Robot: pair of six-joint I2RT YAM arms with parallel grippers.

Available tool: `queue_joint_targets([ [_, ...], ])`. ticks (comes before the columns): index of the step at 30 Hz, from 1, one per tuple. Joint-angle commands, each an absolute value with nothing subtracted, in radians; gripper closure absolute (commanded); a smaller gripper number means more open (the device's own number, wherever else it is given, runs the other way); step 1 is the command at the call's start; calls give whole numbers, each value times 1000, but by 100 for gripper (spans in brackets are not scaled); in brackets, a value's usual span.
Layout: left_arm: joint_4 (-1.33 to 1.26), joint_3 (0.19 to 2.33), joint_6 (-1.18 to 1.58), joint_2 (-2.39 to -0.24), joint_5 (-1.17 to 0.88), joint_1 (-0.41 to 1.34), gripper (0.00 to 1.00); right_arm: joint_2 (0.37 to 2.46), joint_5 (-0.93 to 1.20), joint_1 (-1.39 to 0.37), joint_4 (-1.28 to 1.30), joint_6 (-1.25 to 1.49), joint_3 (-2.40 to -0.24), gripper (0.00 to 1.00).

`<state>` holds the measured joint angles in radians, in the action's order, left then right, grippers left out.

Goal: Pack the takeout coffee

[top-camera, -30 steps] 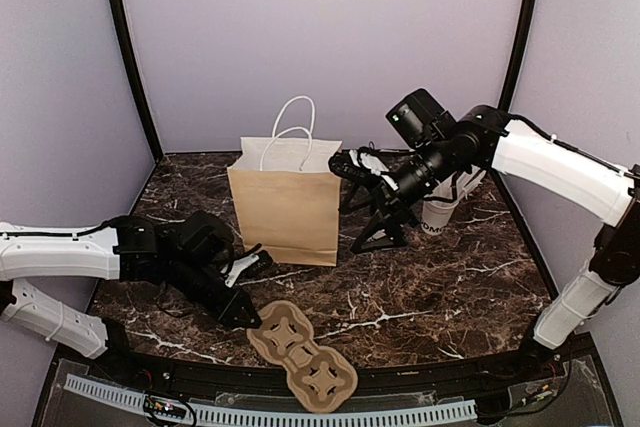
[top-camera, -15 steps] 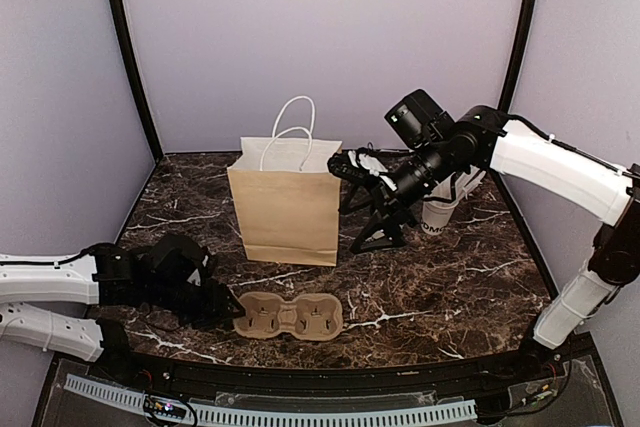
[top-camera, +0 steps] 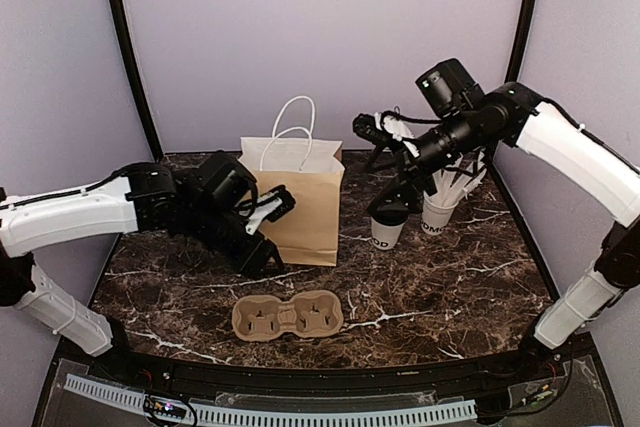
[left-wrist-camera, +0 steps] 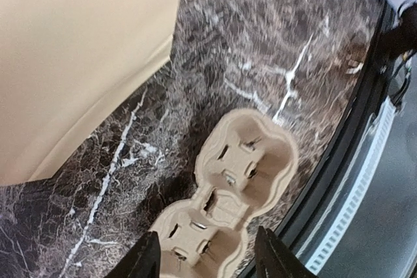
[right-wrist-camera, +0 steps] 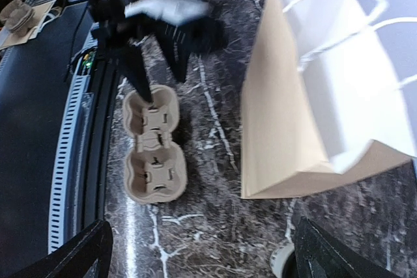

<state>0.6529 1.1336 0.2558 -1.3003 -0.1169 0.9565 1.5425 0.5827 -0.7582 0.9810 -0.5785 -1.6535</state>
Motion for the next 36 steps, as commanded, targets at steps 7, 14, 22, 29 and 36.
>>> queue_joint_targets([
  [7,928,1328,-175,-1631,-229,1014,47,1410,530,-595,962,-559,-1712,1],
  [14,952,1357,-252,-1711,-206,1062,49,1412,543,-574,947,-550,-1698,1],
  [22,889,1317,-257,-1732,-158,1092,53,1426,549,-571,940,-551,-1693,1],
  [29,836,1274,-254,-1744,-103,1105,55,1433,551,-569,934,-549,-1686,1],
  [36,782,1243,-254,-1755,-91,1113,56,1442,554,-566,930,-547,-1689,1],
])
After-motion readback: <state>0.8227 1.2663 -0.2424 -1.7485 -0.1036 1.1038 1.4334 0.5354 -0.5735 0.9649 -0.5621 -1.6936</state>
